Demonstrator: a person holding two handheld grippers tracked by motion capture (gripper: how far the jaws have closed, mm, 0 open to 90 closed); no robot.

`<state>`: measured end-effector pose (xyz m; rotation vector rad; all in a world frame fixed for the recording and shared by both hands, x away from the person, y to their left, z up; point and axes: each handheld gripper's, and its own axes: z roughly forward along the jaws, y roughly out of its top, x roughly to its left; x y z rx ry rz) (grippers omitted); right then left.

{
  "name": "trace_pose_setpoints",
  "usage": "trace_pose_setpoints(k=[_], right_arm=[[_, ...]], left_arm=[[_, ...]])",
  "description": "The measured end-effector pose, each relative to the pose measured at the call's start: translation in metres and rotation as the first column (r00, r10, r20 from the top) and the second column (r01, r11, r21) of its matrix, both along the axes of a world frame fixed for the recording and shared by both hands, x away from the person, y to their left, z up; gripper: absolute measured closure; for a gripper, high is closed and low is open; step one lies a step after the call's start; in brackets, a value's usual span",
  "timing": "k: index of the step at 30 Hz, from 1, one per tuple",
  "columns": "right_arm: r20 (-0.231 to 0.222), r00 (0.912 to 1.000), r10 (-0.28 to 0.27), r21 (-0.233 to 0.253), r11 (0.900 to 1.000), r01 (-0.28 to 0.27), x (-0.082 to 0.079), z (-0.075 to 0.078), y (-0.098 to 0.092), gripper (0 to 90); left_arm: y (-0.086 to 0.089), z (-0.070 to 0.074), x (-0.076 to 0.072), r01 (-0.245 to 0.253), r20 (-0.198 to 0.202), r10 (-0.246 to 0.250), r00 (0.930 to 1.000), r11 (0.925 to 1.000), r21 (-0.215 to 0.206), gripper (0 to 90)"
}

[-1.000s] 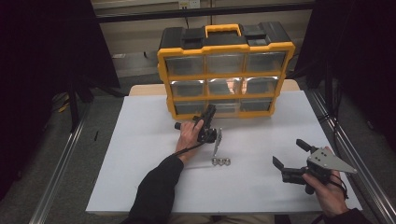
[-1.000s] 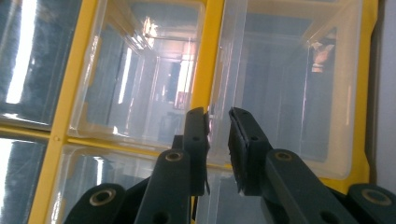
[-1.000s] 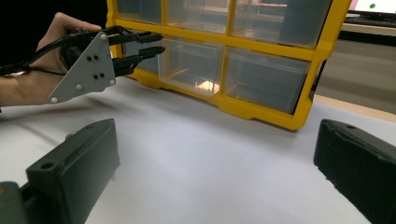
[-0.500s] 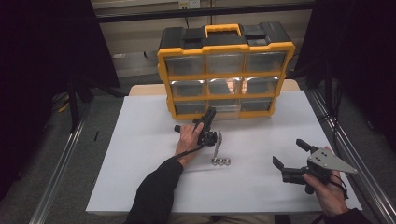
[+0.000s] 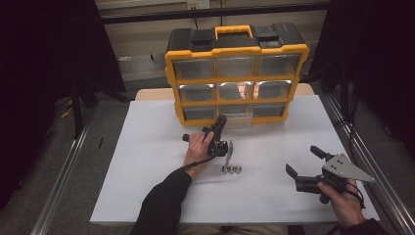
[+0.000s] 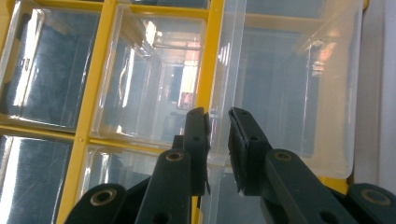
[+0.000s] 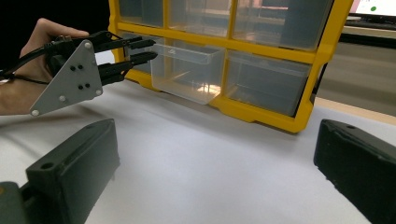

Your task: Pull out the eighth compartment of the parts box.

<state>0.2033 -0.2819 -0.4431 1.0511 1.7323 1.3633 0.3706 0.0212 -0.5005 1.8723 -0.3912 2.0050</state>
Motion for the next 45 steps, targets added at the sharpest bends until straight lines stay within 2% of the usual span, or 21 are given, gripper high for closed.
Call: trace_pose_setpoints(k=[5,6,7,8,10,15,16,18,23,25,26,27,29,33,34,35,36,37,39,43,45], right_arm=[[0.003,1.0000,0.008,-0.003,1.000,-0.008,0.000,0.000,0.000,0.0],[0.004,1.0000,0.006,-0.003,1.000,-0.006,0.000,0.000,0.000,0.0],[0.006,1.0000,0.005,-0.004,1.000,-0.005,0.000,0.000,0.000,0.0],[0.006,1.0000,0.004,-0.005,1.000,-0.004,0.000,0.000,0.000,0.0],[0.004,1.0000,0.003,-0.004,1.000,-0.003,0.000,0.000,0.000,0.0],[0.003,1.0000,0.003,-0.003,1.000,-0.003,0.000,0.000,0.001,0.0],[0.006,1.0000,0.000,-0.004,1.000,0.000,0.000,0.000,0.001,0.0],[0.007,1.0000,0.001,-0.005,1.000,-0.001,0.000,0.000,0.001,0.0],[0.009,1.0000,0.003,-0.007,1.000,-0.003,0.000,0.000,0.001,0.0],[0.007,1.0000,0.003,-0.003,1.000,-0.003,0.000,0.000,0.001,0.0],[0.008,1.0000,0.003,-0.005,1.000,-0.003,0.000,0.000,0.001,0.0],[0.008,1.0000,0.001,-0.005,1.000,-0.001,0.000,0.000,0.001,0.0],[0.007,1.0000,0.003,-0.007,1.000,-0.003,0.000,0.000,0.001,0.0],[0.008,1.0000,0.001,-0.004,1.000,-0.001,0.000,0.000,0.001,0.0],[0.006,1.0000,0.001,-0.003,1.000,-0.001,0.000,0.000,0.001,0.0],[0.007,1.0000,0.003,-0.006,1.000,-0.002,0.000,0.000,0.001,0.0],[0.006,1.0000,0.001,-0.004,1.000,-0.001,0.000,0.000,0.001,0.0],[0.006,1.0000,0.002,-0.004,1.000,-0.002,0.000,0.000,0.001,0.0],[0.006,1.0000,0.002,-0.004,1.000,-0.002,0.000,0.000,0.001,0.0],[0.006,1.0000,0.002,-0.005,1.000,-0.002,0.000,0.000,0.001,0.0],[0.005,1.0000,0.001,-0.005,1.000,-0.001,0.000,0.000,0.001,0.0]], left_arm=[[0.001,-0.002,-0.003,0.031,-0.011,-0.032,0.9994,0.9991,-0.030,78.0],[0.001,0.000,-0.005,0.014,-0.002,-0.014,0.9999,0.9999,-0.009,78.1],[0.001,-0.001,-0.005,0.018,-0.009,-0.018,0.9998,0.9996,-0.021,78.1],[0.000,-0.003,-0.004,0.046,-0.018,-0.047,0.9987,0.9973,-0.057,78.1],[0.001,-0.001,-0.007,0.033,-0.016,-0.034,0.9993,0.9989,-0.032,78.1],[0.002,0.000,-0.011,0.035,-0.013,-0.035,0.9993,0.9987,-0.038,78.1],[0.002,-0.002,-0.011,0.055,-0.014,-0.056,0.9983,0.9966,-0.061,78.1],[0.003,-0.001,-0.014,0.033,-0.008,-0.033,0.9994,0.9990,-0.032,78.2],[0.004,0.000,-0.017,0.043,-0.013,-0.044,0.9989,0.9983,-0.039,78.2],[0.004,0.000,-0.018,0.047,-0.007,-0.047,0.9989,0.9985,-0.029,78.2],[0.004,-0.001,-0.019,0.057,-0.012,-0.057,0.9983,0.9975,-0.041,78.2],[0.004,0.000,-0.021,0.040,-0.008,-0.041,0.9991,0.9989,-0.025,78.3],[0.005,0.000,-0.022,0.041,-0.012,-0.041,0.9991,0.9988,-0.028,78.3],[0.007,0.002,-0.025,0.046,-0.003,-0.046,0.9989,0.9989,-0.006,78.5],[0.007,0.002,-0.026,0.049,-0.010,-0.049,0.9988,0.9987,-0.015,78.5],[0.006,-0.001,-0.025,0.083,-0.023,-0.084,0.9962,0.9954,-0.047,78.5],[0.007,0.000,-0.025,0.089,-0.010,-0.089,0.9960,0.9956,-0.031,78.5],[0.007,-0.001,-0.027,0.088,-0.015,-0.088,0.9960,0.9953,-0.042,78.6],[0.008,0.000,-0.029,0.086,-0.011,-0.087,0.9962,0.9959,-0.027,78.6],[0.009,-0.001,-0.031,0.090,-0.020,-0.090,0.9957,0.9956,-0.029,78.7],[0.009,0.000,-0.032,0.090,-0.009,-0.090,0.9959,0.9958,-0.017,78.7]])
